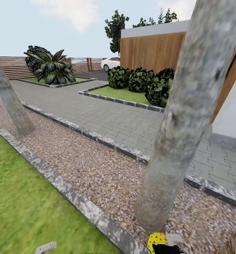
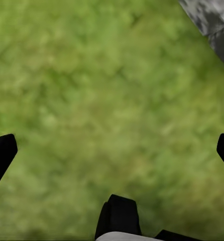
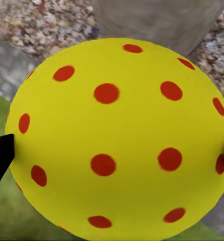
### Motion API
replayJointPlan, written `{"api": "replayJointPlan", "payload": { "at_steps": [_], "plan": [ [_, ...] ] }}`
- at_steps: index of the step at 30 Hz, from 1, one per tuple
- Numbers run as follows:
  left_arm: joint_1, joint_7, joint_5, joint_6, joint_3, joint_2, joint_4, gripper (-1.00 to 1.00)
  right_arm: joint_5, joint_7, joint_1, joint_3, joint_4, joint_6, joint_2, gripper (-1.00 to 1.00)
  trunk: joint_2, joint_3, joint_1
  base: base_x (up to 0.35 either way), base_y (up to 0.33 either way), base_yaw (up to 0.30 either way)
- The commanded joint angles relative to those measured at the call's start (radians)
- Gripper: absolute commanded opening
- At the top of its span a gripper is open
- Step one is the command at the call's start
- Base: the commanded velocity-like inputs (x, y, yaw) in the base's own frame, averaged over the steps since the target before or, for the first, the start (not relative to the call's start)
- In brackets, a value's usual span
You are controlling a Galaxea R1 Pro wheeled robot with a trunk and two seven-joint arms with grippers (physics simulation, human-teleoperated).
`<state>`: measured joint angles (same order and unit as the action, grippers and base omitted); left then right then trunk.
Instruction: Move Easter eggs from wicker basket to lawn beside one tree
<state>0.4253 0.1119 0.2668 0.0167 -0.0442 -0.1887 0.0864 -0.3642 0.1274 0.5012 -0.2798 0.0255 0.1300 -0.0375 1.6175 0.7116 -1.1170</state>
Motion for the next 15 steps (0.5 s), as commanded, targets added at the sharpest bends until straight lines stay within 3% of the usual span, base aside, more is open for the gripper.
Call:
{"api": "replayJointPlan", "payload": {
  "at_steps": [1, 3, 4, 6, 9, 13, 15],
  "plan": [
    [0.001, 0.005, 0.005, 0.002, -0.004, 0.0, 0.0, 1.0, 0.018, 0.004, 0.0, -0.007, -0.001, 0.003, 0.004, -1.0, 0.0, 0.001, 0.0, 0.0, 0.0, 0.293],
    [0.001, 0.005, 0.005, 0.002, -0.004, 0.0, 0.0, 1.0, 0.095, 0.003, 0.0, -0.007, -0.001, 0.004, 0.015, -1.0, 0.0, 0.001, 0.0, 0.0, 0.0, 0.293],
    [0.001, 0.005, 0.005, 0.002, -0.004, 0.0, 0.0, 1.0, 0.112, 0.003, 0.0, -0.007, 0.0, 0.004, 0.018, -1.0, 0.0, 0.001, 0.0, 0.0, 0.0, 0.293],
    [0.001, 0.005, 0.005, 0.002, -0.004, 0.0, 0.0, 1.0, 0.126, 0.003, 0.0, -0.007, 0.0, 0.003, 0.02, -1.0, 0.0, 0.001, 0.0, 0.0, 0.0, 0.293],
    [0.001, 0.005, 0.005, 0.002, -0.004, 0.0, 0.0, 1.0, 0.135, 0.002, 0.0, -0.008, 0.001, 0.002, 0.051, -1.0, 0.0, 0.001, 0.0, 0.0, 0.0, 0.293],
    [0.001, 0.005, 0.005, 0.002, -0.003, 0.0, 0.0, 1.0, 0.279, 0.0, 0.0, -0.035, 0.006, -0.004, 0.092, -1.0, 0.0, 0.001, 0.0, 0.0, 0.0, 0.267],
    [0.001, 0.005, 0.005, 0.002, -0.003, 0.001, 0.0, 1.0, 0.302, -0.004, 0.001, -0.038, 0.009, -0.006, 0.108, -1.0, 0.0, 0.001, 0.0, 0.0, 0.0, 0.073]
  ]
}}
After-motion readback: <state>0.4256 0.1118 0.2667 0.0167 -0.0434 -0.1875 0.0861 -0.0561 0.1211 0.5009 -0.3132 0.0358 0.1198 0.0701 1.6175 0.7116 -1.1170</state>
